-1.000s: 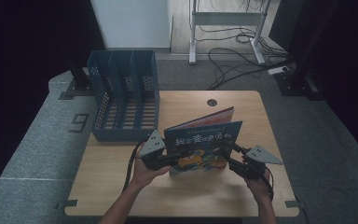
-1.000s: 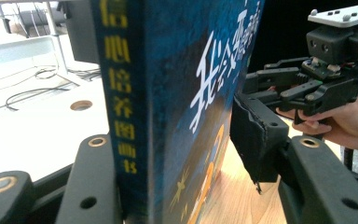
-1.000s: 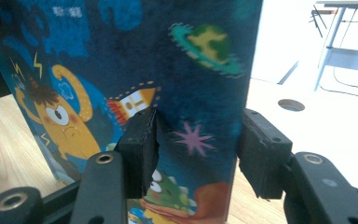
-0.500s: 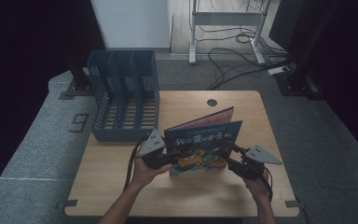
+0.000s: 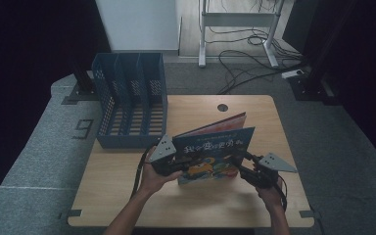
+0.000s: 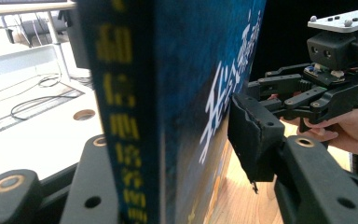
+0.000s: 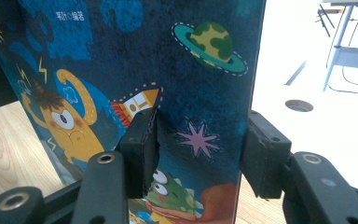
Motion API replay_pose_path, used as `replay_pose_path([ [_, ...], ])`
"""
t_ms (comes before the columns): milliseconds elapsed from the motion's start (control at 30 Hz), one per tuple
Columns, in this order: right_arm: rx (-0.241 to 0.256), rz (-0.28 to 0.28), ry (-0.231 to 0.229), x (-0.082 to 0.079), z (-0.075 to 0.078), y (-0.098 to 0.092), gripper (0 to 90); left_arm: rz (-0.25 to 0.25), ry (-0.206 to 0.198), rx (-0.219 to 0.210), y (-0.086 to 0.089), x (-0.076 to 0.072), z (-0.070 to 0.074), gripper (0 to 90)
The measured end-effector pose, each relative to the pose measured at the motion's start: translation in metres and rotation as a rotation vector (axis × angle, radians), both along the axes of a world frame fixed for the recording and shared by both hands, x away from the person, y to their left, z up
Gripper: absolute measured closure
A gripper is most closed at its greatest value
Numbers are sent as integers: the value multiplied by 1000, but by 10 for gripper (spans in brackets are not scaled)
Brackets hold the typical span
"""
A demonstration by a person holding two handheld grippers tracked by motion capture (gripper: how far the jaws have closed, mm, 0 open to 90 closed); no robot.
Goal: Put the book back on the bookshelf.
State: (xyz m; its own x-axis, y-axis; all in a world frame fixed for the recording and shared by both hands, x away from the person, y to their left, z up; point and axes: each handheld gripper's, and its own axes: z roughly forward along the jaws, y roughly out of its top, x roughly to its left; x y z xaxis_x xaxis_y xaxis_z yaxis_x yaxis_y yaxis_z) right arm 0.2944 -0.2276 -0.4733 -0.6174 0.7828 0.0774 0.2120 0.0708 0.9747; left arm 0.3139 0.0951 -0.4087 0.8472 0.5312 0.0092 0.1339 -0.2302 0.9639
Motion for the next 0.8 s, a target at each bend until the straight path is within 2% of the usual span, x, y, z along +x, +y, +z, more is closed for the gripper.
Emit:
replay_pose_path([
  [100, 5, 1, 2, 0, 0, 0, 489, -1, -17, 8, -3, -1, 1, 479],
  [300, -1, 15, -3, 0, 0, 2, 471, -50, -13, -18, -4, -2, 3, 523],
  [433, -7, 22, -8, -1, 0, 4, 461, -53, -22, -29, -3, -5, 3, 537],
  [800, -1, 34, -5, 0, -1, 4, 445, -89, 22, -76, -2, -8, 2, 624],
])
